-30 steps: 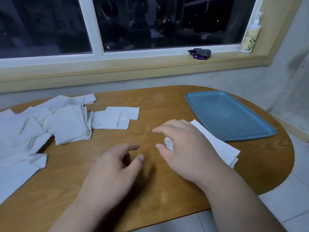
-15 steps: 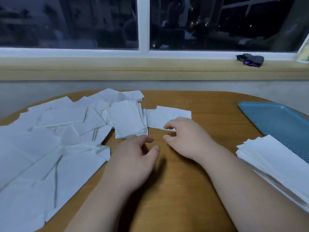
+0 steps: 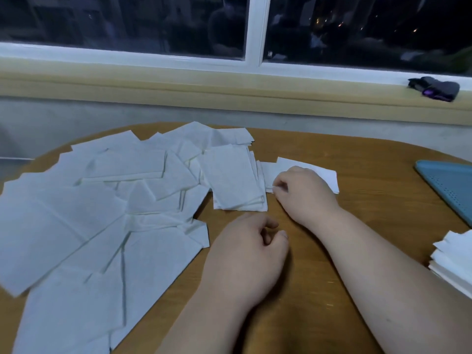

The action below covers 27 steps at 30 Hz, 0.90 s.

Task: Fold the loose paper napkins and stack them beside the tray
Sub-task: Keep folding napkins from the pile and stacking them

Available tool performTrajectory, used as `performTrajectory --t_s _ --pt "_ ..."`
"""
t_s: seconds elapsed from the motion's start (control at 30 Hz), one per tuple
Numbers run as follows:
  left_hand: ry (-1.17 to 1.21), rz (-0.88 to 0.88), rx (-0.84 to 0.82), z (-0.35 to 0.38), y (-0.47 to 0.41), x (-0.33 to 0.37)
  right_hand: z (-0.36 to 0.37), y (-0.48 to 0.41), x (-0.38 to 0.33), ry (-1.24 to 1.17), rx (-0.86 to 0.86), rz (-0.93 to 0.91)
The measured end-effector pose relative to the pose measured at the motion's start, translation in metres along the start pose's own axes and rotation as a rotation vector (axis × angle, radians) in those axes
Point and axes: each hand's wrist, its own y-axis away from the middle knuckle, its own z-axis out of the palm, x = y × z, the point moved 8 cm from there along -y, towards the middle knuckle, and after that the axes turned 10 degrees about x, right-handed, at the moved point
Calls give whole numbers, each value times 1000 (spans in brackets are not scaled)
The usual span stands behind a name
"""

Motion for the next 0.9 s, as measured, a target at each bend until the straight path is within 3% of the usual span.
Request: performTrajectory --t_s 0.23,0.4,0.53,0.9 --pt "35 -17 6 -5 1 0 -29 8 1 -21 119 23" --pt "3 61 56 -13 7 5 -78 62 4 49 166 15" --pt "-31 184 66 -16 17 14 -95 125 6 40 50 17" --pt "-252 403 -261 9 62 30 -99 201 7 -93 -172 -95"
